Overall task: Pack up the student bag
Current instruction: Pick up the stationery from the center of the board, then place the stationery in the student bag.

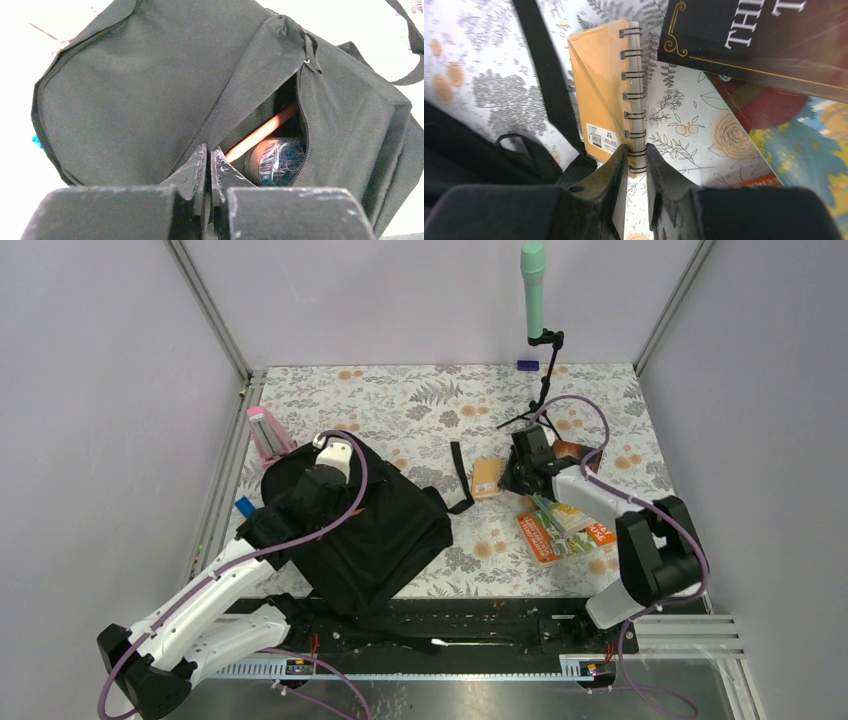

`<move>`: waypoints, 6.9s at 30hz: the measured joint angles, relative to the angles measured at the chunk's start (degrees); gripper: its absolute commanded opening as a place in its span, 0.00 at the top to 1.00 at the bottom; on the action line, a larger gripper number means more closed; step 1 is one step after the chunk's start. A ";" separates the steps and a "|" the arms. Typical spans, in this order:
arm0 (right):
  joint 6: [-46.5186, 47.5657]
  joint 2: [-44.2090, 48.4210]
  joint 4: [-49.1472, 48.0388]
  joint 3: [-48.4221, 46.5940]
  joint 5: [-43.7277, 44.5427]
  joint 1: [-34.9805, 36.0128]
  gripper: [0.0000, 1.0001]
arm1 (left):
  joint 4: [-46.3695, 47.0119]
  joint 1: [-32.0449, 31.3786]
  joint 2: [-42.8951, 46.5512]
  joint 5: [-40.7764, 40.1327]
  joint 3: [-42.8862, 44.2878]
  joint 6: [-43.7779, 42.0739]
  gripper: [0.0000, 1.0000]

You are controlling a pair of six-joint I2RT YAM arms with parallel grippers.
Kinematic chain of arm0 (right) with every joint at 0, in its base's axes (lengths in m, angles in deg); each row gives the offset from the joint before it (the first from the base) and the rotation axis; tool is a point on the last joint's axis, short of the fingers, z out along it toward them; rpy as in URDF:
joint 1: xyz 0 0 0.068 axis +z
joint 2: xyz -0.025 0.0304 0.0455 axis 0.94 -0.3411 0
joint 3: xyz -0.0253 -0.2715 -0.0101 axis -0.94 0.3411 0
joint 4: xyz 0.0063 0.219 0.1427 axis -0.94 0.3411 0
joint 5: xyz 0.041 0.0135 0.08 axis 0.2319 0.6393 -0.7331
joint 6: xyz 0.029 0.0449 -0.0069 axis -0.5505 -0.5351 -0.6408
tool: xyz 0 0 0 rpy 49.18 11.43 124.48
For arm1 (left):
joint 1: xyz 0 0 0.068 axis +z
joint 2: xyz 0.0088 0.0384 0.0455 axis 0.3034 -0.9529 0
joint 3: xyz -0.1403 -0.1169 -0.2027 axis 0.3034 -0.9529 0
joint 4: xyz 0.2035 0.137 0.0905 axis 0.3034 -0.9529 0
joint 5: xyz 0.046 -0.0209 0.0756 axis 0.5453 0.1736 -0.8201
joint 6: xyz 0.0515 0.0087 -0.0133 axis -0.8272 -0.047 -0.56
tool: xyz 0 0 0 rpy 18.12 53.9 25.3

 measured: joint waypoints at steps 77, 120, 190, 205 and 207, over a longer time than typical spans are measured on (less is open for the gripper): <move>-2.69 36.76 -15.10 3.32 -9.18 24.98 1.00 | 39.06 -6.75 8.92 32.72 -8.17 37.92 0.43; 4.09 51.10 -2.23 10.25 -1.22 19.43 0.11 | 4.17 4.22 -11.76 32.22 11.93 4.33 1.00; 0.02 44.50 -2.80 15.76 -10.16 18.71 0.29 | -9.86 10.58 -35.39 40.44 17.14 0.42 1.00; 1.46 44.65 -2.56 13.88 -10.21 18.99 0.29 | -4.74 12.74 -40.26 47.32 15.19 -1.53 0.54; 1.53 44.65 -2.60 13.44 -10.25 19.02 0.29 | -4.57 12.74 -39.71 46.25 15.17 -1.68 0.41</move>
